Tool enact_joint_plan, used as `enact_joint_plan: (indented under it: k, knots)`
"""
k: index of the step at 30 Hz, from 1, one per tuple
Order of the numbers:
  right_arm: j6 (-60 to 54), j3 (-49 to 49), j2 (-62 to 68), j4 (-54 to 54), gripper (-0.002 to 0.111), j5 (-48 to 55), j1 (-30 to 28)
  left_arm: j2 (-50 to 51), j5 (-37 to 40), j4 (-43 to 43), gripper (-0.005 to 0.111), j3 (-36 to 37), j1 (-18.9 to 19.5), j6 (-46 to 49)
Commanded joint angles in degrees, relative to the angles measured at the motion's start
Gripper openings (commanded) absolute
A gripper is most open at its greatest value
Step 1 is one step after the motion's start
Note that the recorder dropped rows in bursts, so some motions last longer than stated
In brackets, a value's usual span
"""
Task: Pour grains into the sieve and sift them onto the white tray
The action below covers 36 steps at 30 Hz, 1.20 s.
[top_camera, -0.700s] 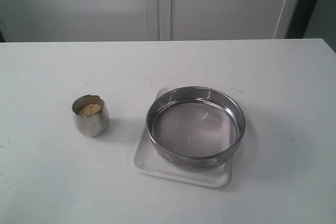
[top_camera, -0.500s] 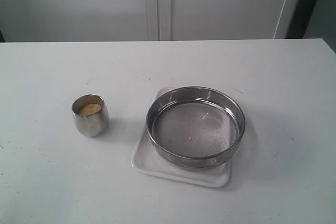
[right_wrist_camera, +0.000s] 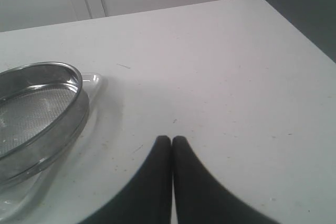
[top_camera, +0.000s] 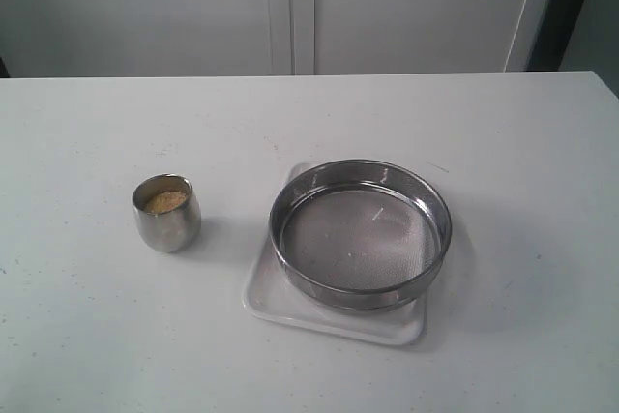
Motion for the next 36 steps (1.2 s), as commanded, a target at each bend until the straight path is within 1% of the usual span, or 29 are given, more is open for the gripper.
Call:
enact_joint_plan:
  k: [1, 4, 6, 7, 8, 9, 10, 11, 13, 18, 24, 30, 36]
  knots:
    - [0.22, 0.39, -0.24, 0.0, 0.0, -0.82, 0.07, -0.27, -0.11, -0.28, 0.0, 0.0, 0.09, -0.28]
    - [0.22, 0.39, -0.24, 0.0, 0.0, -0.82, 0.07, -0.27, -0.8, -0.28, 0.0, 0.0, 0.09, -0.28]
    - [0.22, 0.39, -0.24, 0.0, 0.0, -0.82, 0.07, -0.27, -4.28, -0.28, 0.0, 0.0, 0.09, -0.28]
    - [0.22, 0.39, -0.24, 0.0, 0.0, -0.82, 0.07, -0.27, -8.26, -0.28, 0.0, 0.0, 0.09, -0.28]
    - [0.22, 0.39, -0.24, 0.0, 0.0, -0.82, 0.07, -0.27, -9.87, -0.28, 0.0, 0.0, 0.09, -0.28]
    - [0.22, 0.39, -0.24, 0.0, 0.0, -0.82, 0.07, -0.27, -13.43, -0.28, 0.0, 0.0, 0.09, -0.28]
    - [0.22, 0.39, -0.24, 0.0, 0.0, -0.82, 0.07, -0.27, -14.25, -0.28, 0.0, 0.0, 0.09, -0.28]
    - [0.22, 0.39, -0.24, 0.0, 0.0, -0.82, 0.07, -0.27, -17.1, -0.28, 0.0, 0.0, 0.09, -0.28]
    - [0.22, 0.39, -0.24, 0.0, 0.0, -0.82, 0.07, -0.27, -18.49, -0.28, 0.0, 0.0, 0.09, -0.28]
    - [0.22, 0.39, -0.24, 0.0, 0.0, -0.82, 0.07, -0.27, -18.69, -0.28, 0.0, 0.0, 0.09, -0.28]
    - [0.22, 0.39, -0.24, 0.0, 0.0, -0.82, 0.07, -0.27, -20.81, -0.28, 0.0, 0.0, 0.09, -0.28]
    - [0.22, 0.39, -0.24, 0.0, 0.0, -0.82, 0.07, -0.27, -25.42, -0.28, 0.0, 0.0, 0.09, -0.28]
    - [0.22, 0.39, -0.24, 0.0, 0.0, -0.82, 0.07, -0.27, -32.16, -0.28, 0.0, 0.0, 0.09, -0.28]
